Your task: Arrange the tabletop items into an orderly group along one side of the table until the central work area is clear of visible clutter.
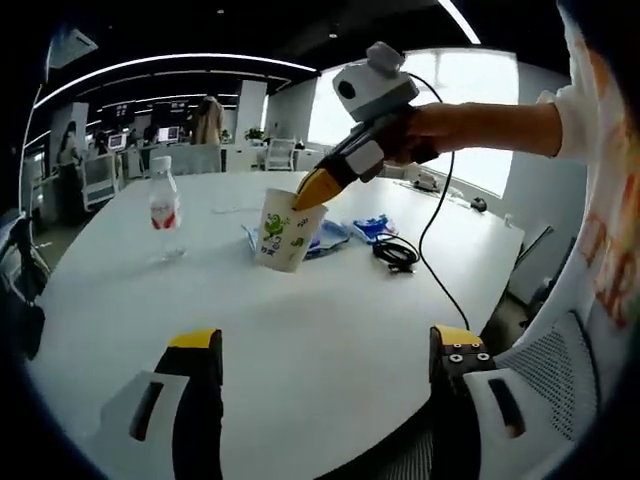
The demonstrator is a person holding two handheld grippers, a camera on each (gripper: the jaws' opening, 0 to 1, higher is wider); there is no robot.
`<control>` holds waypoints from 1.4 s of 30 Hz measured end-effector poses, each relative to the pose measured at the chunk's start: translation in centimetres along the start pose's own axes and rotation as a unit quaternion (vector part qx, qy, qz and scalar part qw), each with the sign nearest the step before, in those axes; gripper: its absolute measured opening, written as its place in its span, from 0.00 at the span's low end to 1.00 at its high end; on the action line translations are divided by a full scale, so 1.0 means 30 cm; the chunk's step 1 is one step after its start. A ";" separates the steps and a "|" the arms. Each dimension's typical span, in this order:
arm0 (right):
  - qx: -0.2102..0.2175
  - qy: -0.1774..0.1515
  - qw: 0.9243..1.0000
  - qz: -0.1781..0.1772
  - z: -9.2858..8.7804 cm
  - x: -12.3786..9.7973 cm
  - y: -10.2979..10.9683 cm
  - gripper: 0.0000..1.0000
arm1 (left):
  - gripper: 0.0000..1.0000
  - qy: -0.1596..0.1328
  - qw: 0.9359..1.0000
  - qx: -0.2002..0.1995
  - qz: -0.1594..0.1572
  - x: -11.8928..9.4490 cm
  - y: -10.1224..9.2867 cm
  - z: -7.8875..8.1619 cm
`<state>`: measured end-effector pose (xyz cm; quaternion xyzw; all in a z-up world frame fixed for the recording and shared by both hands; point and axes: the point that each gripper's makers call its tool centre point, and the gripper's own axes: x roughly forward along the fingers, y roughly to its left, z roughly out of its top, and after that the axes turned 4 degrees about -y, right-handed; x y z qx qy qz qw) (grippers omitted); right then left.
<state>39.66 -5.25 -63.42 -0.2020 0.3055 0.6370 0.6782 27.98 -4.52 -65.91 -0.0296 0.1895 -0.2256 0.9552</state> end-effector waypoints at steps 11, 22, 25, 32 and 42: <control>-0.034 0.012 0.999 0.000 0.067 0.067 -0.086 0.00 | 0.79 0.017 1.000 -0.021 0.011 0.000 0.023 -0.025; -0.063 0.039 0.997 -0.010 0.091 0.134 -0.215 0.00 | 0.78 0.017 0.999 -0.031 0.018 -0.003 0.037 -0.025; -0.056 0.039 0.998 -0.012 0.112 0.155 -0.251 0.00 | 0.77 0.018 0.999 -0.031 0.018 -0.003 0.039 -0.028; -0.071 0.068 0.995 -0.015 0.104 0.191 -0.281 0.00 | 0.76 0.021 0.999 -0.037 0.017 -0.002 0.040 -0.031; -0.082 0.092 0.992 -0.025 0.075 0.264 -0.327 0.00 | 0.75 0.038 0.999 -0.020 0.010 0.002 0.028 -0.056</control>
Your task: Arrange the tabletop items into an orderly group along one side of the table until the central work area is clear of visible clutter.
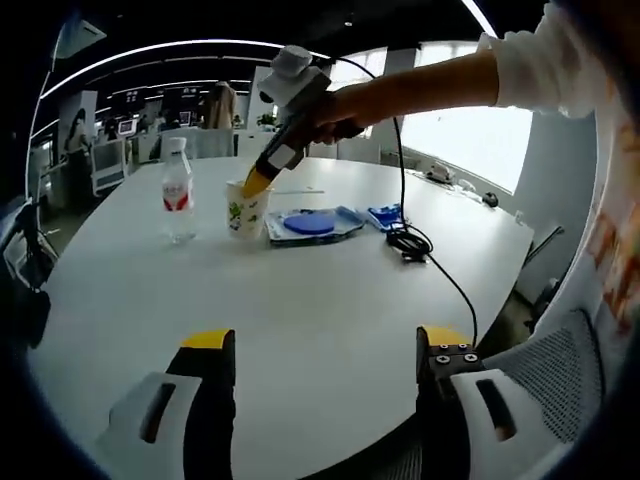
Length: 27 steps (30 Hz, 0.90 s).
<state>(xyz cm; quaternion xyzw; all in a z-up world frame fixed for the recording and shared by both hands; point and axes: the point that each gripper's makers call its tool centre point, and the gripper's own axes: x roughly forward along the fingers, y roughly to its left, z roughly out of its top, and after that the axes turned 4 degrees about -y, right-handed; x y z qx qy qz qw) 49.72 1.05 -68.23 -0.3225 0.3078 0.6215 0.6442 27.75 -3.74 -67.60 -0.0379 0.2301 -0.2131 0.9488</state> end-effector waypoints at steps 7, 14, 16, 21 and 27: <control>-0.005 0.008 1.000 -0.012 -0.009 0.020 -0.039 0.00 | 0.75 0.008 1.000 0.010 -0.007 0.003 -0.013 -0.010; -0.011 0.024 1.000 -0.006 -0.042 0.059 -0.035 0.00 | 0.75 0.004 1.000 0.001 0.001 -0.001 -0.001 -0.008; -0.013 0.027 1.000 -0.007 -0.037 0.055 -0.033 0.00 | 0.74 0.009 1.000 0.000 0.003 -0.002 0.003 -0.014; -0.019 0.029 0.999 -0.004 -0.031 0.071 -0.035 0.00 | 0.75 0.009 1.000 0.001 0.002 -0.001 0.002 -0.015; -0.017 0.029 0.999 -0.001 -0.035 0.073 -0.027 0.00 | 0.75 0.011 1.000 0.001 0.001 0.001 -0.001 -0.016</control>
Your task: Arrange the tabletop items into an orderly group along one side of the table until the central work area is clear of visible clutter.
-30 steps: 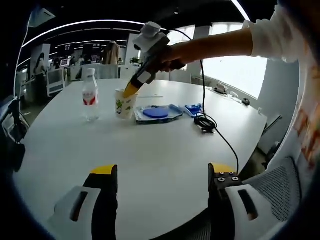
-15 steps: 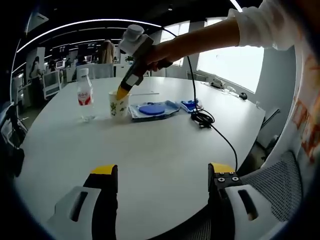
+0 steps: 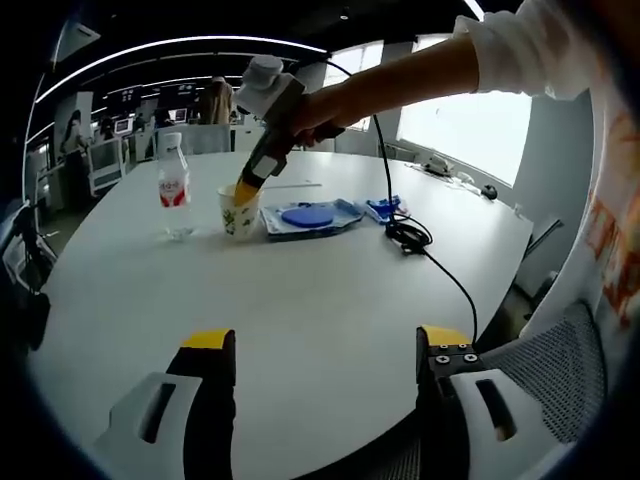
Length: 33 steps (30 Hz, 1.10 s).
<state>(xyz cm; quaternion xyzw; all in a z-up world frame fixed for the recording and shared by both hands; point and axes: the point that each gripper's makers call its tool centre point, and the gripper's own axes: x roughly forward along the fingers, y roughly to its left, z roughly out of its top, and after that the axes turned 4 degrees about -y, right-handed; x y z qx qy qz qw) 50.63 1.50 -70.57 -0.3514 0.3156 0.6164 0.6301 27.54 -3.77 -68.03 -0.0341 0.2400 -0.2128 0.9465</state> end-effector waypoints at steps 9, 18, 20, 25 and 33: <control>0.017 -0.005 1.000 0.001 0.001 -0.002 -0.007 0.03 | 0.75 0.002 1.000 -0.005 -0.001 0.001 0.000 -0.004; 0.020 -0.027 0.999 -0.012 0.018 -0.021 -0.016 0.21 | 0.76 0.003 1.000 -0.003 -0.002 0.004 -0.003 -0.003; 0.020 -0.028 0.999 -0.013 0.018 -0.018 -0.017 0.23 | 0.76 0.004 1.000 -0.002 -0.003 0.004 -0.004 -0.004; 0.018 -0.029 0.999 -0.013 0.019 -0.029 -0.016 0.23 | 0.77 0.006 1.000 -0.003 -0.003 0.004 -0.005 -0.005; 0.020 -0.031 0.999 -0.013 0.016 -0.041 -0.014 0.23 | 0.76 0.009 1.000 -0.002 -0.002 0.005 -0.003 -0.011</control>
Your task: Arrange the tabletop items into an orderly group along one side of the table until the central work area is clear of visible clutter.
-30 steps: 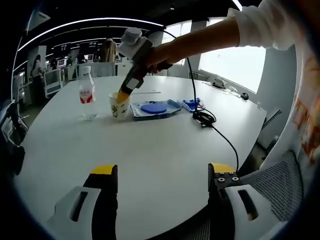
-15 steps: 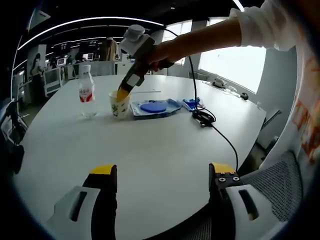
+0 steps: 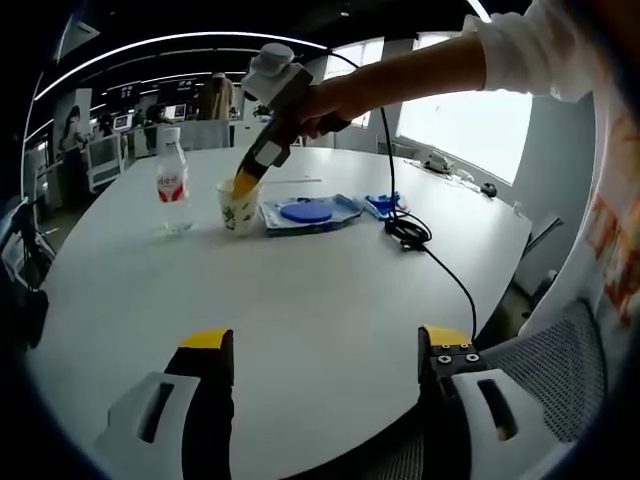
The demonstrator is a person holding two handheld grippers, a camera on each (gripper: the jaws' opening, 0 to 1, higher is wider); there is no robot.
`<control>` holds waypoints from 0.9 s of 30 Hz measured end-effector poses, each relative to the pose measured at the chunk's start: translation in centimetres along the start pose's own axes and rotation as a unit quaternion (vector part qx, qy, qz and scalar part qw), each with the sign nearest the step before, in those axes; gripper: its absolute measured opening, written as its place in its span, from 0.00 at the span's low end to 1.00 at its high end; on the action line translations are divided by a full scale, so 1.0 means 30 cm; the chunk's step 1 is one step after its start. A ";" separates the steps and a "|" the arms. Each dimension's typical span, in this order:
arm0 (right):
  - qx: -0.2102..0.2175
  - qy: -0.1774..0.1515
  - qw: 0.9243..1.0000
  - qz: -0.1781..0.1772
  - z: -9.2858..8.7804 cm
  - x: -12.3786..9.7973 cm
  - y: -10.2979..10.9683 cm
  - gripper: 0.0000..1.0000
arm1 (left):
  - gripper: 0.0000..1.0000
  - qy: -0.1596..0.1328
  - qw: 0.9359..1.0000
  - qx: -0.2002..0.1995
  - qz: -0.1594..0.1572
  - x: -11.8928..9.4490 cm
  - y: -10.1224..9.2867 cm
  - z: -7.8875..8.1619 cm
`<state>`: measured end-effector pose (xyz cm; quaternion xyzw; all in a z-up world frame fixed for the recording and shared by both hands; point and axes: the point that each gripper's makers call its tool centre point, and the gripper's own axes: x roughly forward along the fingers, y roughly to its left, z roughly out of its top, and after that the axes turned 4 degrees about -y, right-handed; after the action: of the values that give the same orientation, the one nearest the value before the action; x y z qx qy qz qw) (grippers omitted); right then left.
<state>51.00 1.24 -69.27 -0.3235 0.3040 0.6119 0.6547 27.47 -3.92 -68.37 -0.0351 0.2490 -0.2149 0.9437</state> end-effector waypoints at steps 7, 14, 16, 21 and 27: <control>0.012 -0.023 1.000 0.002 0.003 -0.025 0.027 0.23 | 0.76 0.003 1.000 -0.001 0.000 0.001 0.001 -0.005; 0.019 -0.037 0.999 -0.002 -0.011 -0.059 0.043 0.25 | 0.76 0.009 1.000 -0.003 -0.005 0.004 -0.005 -0.013; 0.023 -0.043 0.999 -0.003 -0.014 -0.072 0.059 0.25 | 0.76 0.009 1.000 -0.006 -0.005 0.005 -0.003 -0.013; 0.028 -0.049 0.998 -0.004 -0.034 -0.098 0.096 0.25 | 0.76 0.006 1.000 -0.018 -0.001 0.007 0.010 0.000; 0.034 -0.049 0.998 -0.006 -0.068 -0.115 0.108 0.25 | 0.77 -0.002 1.000 -0.011 0.002 0.026 0.047 0.061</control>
<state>47.53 -2.34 -67.92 -0.2725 0.2904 0.6125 0.6828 29.52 -3.06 -67.38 -0.0457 0.2494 -0.2104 0.9442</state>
